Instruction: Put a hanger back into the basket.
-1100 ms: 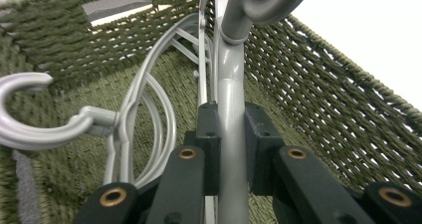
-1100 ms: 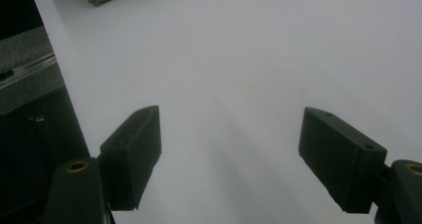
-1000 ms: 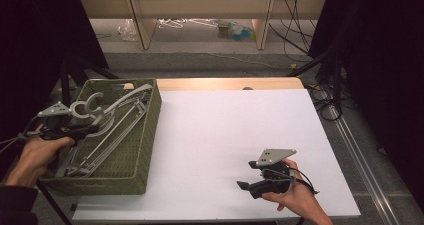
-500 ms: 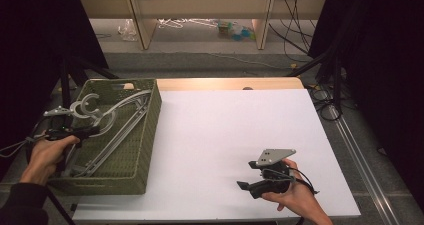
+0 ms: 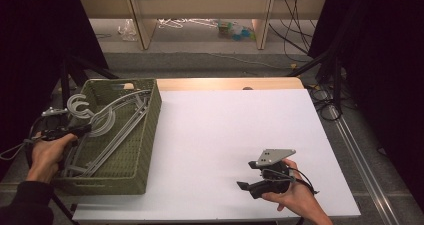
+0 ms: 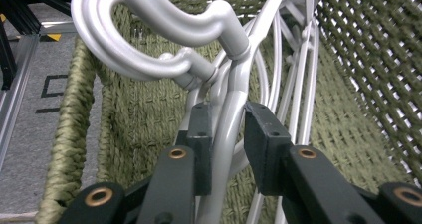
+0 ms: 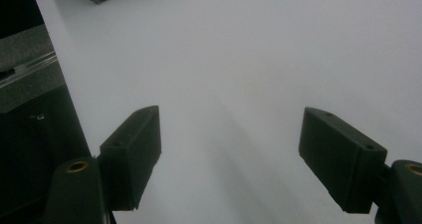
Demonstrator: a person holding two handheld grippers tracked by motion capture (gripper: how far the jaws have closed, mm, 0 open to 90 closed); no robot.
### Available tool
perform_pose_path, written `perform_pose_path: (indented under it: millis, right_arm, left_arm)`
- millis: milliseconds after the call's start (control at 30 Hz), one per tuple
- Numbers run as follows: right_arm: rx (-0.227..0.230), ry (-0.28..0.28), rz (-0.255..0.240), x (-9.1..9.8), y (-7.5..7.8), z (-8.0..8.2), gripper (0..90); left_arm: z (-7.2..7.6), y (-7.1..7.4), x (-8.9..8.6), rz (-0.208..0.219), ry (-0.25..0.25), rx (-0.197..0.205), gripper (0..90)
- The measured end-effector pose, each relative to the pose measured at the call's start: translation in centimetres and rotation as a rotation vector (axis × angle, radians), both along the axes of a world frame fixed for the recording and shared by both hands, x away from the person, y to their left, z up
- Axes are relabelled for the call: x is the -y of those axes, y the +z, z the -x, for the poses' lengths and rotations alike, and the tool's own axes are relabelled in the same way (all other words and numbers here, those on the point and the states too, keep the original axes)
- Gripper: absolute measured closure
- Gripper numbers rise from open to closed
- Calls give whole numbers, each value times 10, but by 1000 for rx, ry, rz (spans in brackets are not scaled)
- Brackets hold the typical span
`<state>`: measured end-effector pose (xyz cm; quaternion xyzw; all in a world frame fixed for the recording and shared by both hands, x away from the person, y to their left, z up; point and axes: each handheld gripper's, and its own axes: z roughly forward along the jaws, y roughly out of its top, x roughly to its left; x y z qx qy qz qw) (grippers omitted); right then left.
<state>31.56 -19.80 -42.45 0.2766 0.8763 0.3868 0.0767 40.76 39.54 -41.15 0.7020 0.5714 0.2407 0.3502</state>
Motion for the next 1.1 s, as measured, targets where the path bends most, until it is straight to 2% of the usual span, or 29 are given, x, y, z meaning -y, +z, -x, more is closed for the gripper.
perform_pose_path:
  millis: [33,67,133,167,233,267,300,433,467,533,567,600,633,733,800,867,933,1100]
  right_arm:
    - [0,0,1,0,0,0,255]
    - [-1,0,1,0,0,0,255]
    - [-1,-1,1,0,0,0,255]
    - [1,-4,0,0,-1,0,255]
    - [0,-3,-1,0,-1,0,255]
    - [1,-3,-1,0,-1,0,256]
    - [1,-4,0,0,-1,0,256]
    - [1,-4,1,0,-1,0,255]
    - [1,-4,0,0,-1,0,255]
    - [-1,-6,0,0,-1,0,255]
    - [-3,-8,-1,0,-1,0,255]
    - [-4,-9,-2,0,-1,0,255]
    - [-2,-8,-3,0,-1,0,255]
    - [0,-7,-6,1,-1,-1,255]
    - [11,-22,-14,2,0,-1,256]
    - [18,-23,-19,3,1,-2,256]
    - [26,-31,-22,3,1,-2,256]
    - [26,-34,-28,2,0,-2,255]
  left_arm:
    - [0,0,0,-32,-17,-8,745]
    - [-1,-1,3,-34,-4,-3,754]
    - [-2,-2,4,-62,8,-18,762]
    - [-3,-3,4,-61,14,-24,764]
    - [-6,-4,1,-83,-17,-20,766]
    - [-6,-5,2,-62,8,-25,766]
    - [-7,-5,1,-79,0,-29,765]
    - [-10,-8,-1,-63,13,-34,760]
    - [-10,-8,-1,-48,19,-30,750]
    - [-8,-6,-2,-51,38,-25,710]
    - [-8,-5,-3,-55,29,-13,663]
    - [-5,-3,-1,-29,85,-6,631]
    - [-2,1,0,-24,111,5,587]
    - [7,12,6,19,151,51,489]
    - [15,22,12,40,128,78,451]
    - [24,31,19,67,122,126,414]
    - [32,38,27,83,93,157,388]
    - [50,47,63,84,-69,220,325]
